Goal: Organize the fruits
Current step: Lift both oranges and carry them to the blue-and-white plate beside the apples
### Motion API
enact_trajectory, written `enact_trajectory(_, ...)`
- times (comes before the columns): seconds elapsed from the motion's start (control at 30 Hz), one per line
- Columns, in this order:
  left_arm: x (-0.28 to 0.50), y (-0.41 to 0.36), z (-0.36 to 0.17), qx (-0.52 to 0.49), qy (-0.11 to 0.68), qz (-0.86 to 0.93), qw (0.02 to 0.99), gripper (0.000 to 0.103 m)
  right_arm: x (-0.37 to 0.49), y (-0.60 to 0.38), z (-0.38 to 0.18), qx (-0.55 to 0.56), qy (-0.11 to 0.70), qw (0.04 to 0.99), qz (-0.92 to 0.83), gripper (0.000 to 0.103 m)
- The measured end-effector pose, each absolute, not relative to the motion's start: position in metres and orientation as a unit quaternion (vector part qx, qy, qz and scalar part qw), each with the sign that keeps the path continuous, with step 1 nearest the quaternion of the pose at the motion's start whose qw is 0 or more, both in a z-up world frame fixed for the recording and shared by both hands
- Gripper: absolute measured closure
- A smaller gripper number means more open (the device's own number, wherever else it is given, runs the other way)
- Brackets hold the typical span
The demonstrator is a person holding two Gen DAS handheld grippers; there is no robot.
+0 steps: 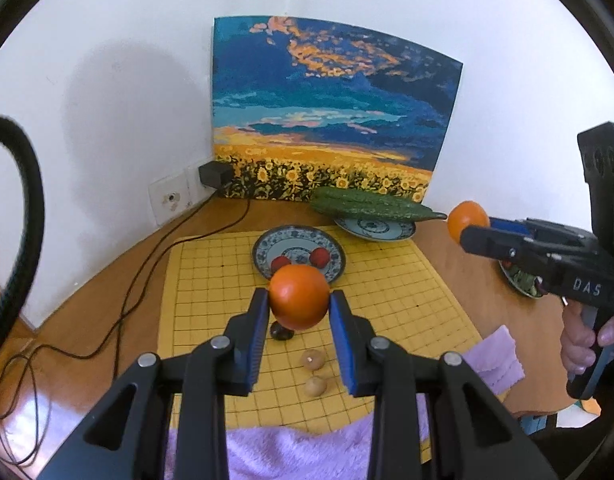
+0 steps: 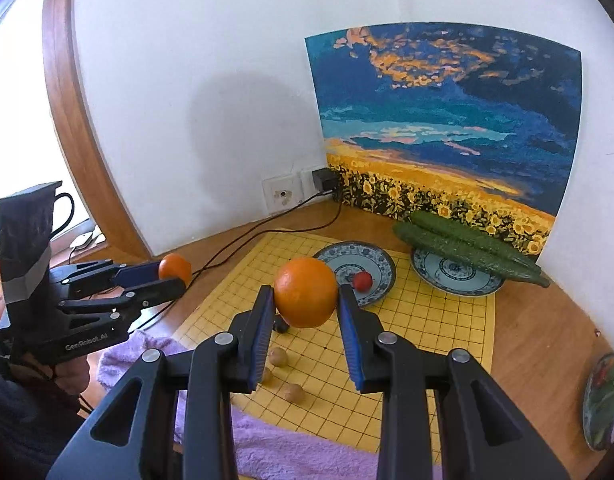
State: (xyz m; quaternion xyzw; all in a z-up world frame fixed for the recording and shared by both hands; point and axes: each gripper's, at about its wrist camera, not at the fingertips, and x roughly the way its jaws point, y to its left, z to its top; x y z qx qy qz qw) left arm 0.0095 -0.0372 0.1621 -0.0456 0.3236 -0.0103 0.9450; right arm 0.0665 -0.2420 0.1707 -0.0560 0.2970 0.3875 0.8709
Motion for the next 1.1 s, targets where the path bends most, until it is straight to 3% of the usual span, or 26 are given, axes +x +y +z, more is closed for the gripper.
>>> enact_trajectory(0.73,0.085,-0.024,0.088,-0.204,0.398,-0.014,0.894,0.071,0.149,-0.223,0.09,-0.07,0.379,0.843,0.376,0.07)
enact_trajectory(1.1,0.123,-0.016,0.066,-0.222,0.419,-0.006,0.88,0.071,0.189,-0.204,0.057,-0.086,0.399,0.831,0.378,0.07)
